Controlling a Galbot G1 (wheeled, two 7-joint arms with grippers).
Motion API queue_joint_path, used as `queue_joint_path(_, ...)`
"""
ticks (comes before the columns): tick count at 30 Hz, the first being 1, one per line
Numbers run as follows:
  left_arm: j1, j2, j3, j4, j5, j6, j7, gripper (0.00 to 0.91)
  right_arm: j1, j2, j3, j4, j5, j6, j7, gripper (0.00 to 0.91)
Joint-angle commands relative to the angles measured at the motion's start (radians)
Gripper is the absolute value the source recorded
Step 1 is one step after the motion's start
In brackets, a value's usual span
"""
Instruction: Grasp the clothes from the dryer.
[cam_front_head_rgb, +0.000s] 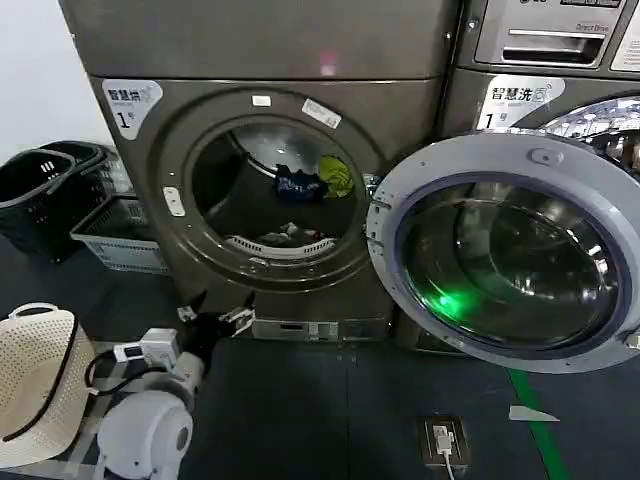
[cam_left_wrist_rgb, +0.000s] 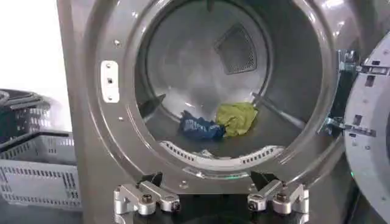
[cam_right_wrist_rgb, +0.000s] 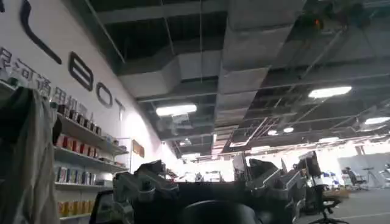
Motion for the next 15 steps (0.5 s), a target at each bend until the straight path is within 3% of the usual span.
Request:
queue_joint_path(1, 0.0, 0.001, 0.0, 0.002, 0.002, 0.049, 0.0, 0.907, 0.001, -0.001, -0.001, 0.001, 0.0, 0.0, 0.001, 0.907)
queue_joint_path(15, -0.002, 0.005, 0.001, 0.002, 0.001, 0.049, -0.001, 0.907, 0.0, -0.002, -0.003, 0.002, 0.001, -0.001, 0.002, 0.907)
